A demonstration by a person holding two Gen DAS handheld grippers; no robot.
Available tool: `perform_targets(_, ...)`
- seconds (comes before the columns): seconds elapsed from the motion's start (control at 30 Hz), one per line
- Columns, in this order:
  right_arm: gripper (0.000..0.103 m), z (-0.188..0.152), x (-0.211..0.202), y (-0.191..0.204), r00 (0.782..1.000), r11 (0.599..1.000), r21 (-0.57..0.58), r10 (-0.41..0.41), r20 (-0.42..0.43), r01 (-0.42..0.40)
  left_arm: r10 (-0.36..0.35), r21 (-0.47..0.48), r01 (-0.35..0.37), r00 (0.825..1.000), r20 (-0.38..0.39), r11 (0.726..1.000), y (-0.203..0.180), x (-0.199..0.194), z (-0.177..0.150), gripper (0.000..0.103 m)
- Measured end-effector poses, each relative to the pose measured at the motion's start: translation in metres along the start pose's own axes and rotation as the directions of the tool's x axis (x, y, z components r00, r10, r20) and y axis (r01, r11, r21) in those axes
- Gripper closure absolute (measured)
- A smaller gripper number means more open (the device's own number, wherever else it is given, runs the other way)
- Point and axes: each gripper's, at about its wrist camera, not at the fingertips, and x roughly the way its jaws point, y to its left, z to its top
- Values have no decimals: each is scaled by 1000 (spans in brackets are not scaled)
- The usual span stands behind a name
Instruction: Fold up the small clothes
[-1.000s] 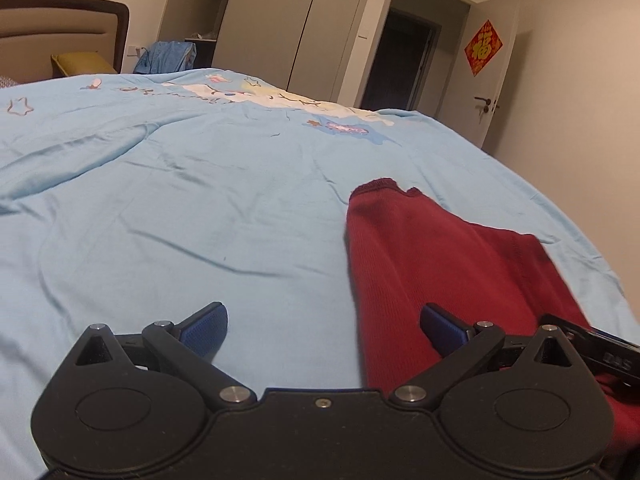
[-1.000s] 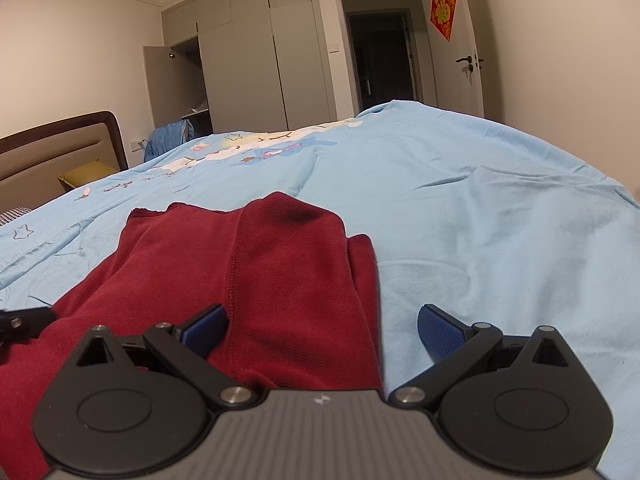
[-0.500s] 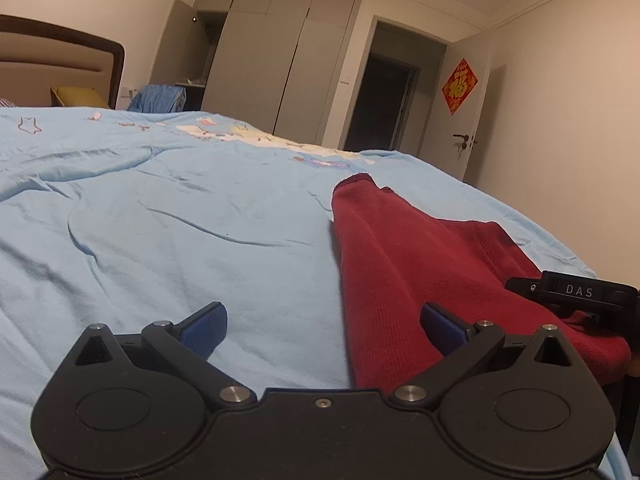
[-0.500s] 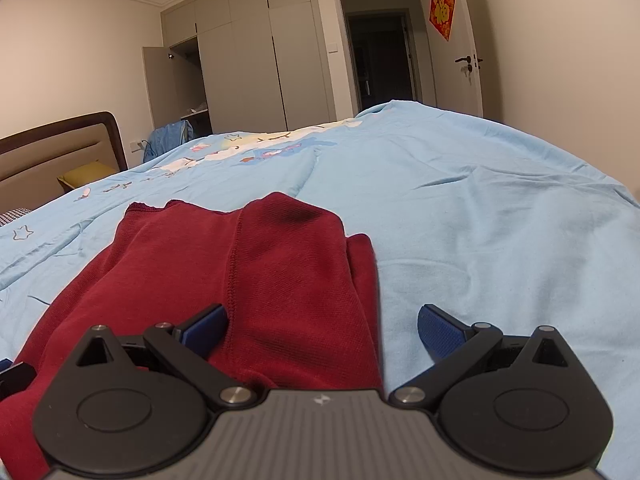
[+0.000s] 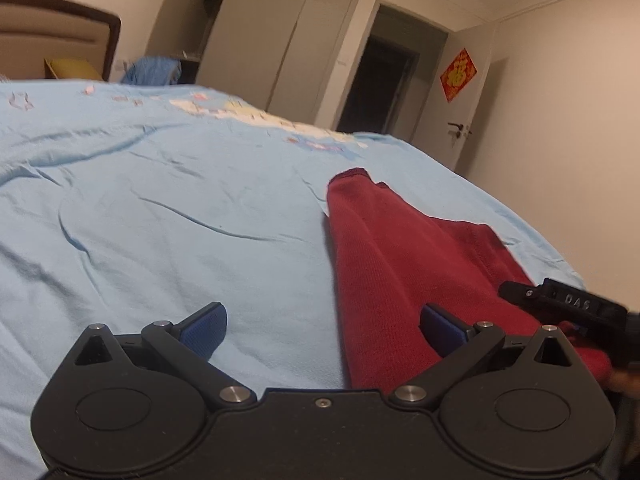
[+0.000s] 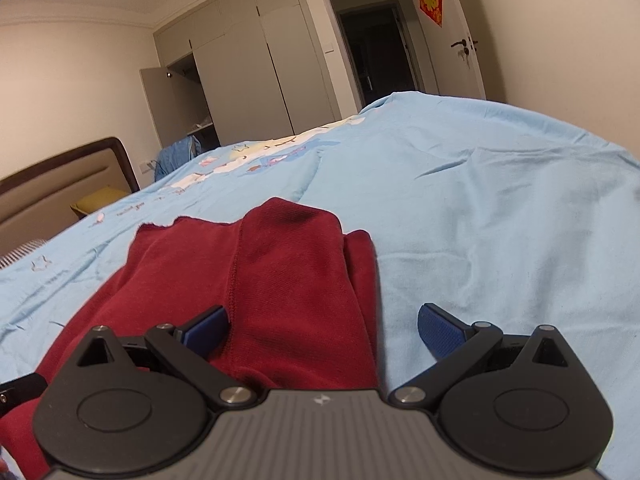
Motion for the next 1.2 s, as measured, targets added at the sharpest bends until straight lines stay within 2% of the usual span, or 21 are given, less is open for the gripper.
perform_targets(0.1,1,-1,-2,-5,1000,999,39,26,13,-27,-45,-13,44,996,-82,999,1,4,13,1)
perform_targets(0.27,13,-1,-6,-10,998,995,85,43,39,-46,-35,-19,32,976,-214,999,-9,14,31,1)
perform_targets(0.37,20,-2,-8,-9,997,994,90,55,48,-59,-33,-29,27,969,-245,999,-14,14,31,2)
perform_targets(0.5,20,-3,-8,-9,997,993,96,60,51,-65,-29,-4,28,977,-209,1000,-20,6,19,3)
perform_targets(0.6,20,-3,-8,-10,997,992,103,64,52,-69,-57,-18,55,991,-119,998,-16,-3,5,3)
perform_targets(0.73,19,-3,-8,-10,997,992,103,63,51,-68,-62,50,63,998,-12,997,-14,-5,-16,2)
perform_targets(0.83,19,-3,-8,-10,997,992,103,62,52,-68,-47,99,44,998,30,994,-19,-4,-24,2)
perform_targets(1.0,21,-4,-8,-9,997,993,101,62,54,-67,-41,93,40,999,5,995,-19,-1,-18,2)
perform_targets(1.1,28,-4,-9,-8,995,992,99,76,60,-81,-45,61,47,998,-37,997,-19,-1,-10,3)
perform_targets(1.17,41,-5,-9,-8,993,989,102,104,55,-109,-56,41,59,996,-70,997,-17,1,-4,6)
perform_targets(1.2,42,-5,-8,-8,992,988,104,112,52,-117,-62,29,65,994,-87,997,-16,2,-2,6)
